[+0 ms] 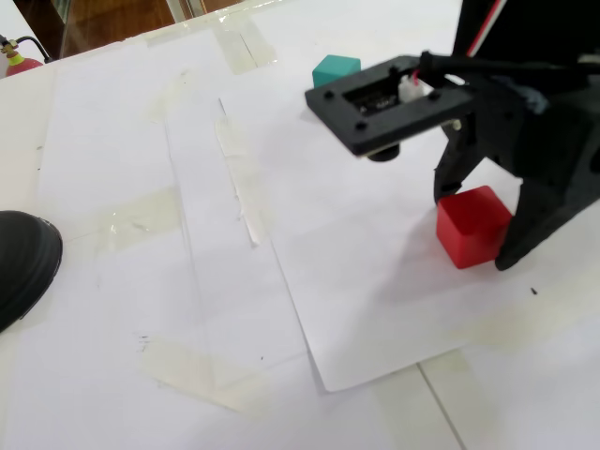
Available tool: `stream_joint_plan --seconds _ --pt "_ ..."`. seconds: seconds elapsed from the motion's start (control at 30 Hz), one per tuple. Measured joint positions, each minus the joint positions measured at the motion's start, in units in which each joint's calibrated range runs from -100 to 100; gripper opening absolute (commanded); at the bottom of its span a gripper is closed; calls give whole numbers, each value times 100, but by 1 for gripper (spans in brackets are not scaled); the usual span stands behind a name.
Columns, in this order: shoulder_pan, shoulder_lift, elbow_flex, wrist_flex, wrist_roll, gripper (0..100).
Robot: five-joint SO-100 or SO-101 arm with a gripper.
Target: Put the red cube on the top of the blue cube.
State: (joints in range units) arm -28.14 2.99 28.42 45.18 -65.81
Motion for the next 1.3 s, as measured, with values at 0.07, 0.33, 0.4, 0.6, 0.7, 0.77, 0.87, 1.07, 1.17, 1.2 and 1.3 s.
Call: stream_joint_plan --seconds 0.07,0.33,0.4,0.6,0.7,0.77,0.87,1.07,1.17,1.2,1.3 --pt "0 9 9 -24 0 27" --pt "44 0 54 -24 -39 19" --pt "44 0 63 -24 -39 19" --pt "58 0 63 -24 -44 17" --pt "58 0 63 -24 -44 16" --pt "58 0 63 -24 -44 16" --pt "58 0 63 -24 -44 15" --pt "58 0 63 41 -39 13" --pt "58 -43 54 260 -39 13" --pt "58 -52 27 366 -39 13" --pt "15 -69 -145 870 5 13"
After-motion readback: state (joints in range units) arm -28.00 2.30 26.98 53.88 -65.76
